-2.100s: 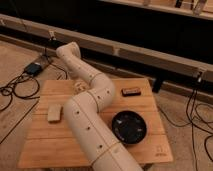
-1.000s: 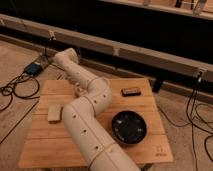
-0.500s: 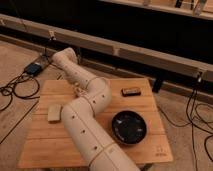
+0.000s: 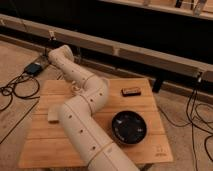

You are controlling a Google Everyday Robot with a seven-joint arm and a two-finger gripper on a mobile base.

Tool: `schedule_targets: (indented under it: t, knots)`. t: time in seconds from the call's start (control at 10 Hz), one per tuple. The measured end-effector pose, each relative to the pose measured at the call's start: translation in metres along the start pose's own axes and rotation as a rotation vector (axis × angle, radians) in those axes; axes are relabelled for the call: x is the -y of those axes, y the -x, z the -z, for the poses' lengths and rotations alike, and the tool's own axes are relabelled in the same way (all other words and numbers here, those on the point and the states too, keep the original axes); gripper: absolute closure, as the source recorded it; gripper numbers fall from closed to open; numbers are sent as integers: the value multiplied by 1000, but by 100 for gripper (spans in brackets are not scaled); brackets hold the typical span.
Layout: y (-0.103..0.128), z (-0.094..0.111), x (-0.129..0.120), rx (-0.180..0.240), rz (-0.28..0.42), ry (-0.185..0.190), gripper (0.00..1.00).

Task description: Stand the bottle upright

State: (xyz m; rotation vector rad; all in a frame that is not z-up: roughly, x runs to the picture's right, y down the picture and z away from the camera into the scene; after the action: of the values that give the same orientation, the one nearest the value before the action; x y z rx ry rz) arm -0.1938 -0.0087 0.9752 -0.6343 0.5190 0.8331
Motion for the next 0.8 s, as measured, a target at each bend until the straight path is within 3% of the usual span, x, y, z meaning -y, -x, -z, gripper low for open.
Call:
schedule_targets:
  t: [0.3, 0.8]
  knots:
    - [10, 20, -5, 43, 14, -19, 100]
    - [37, 66, -34, 212, 50, -39, 100]
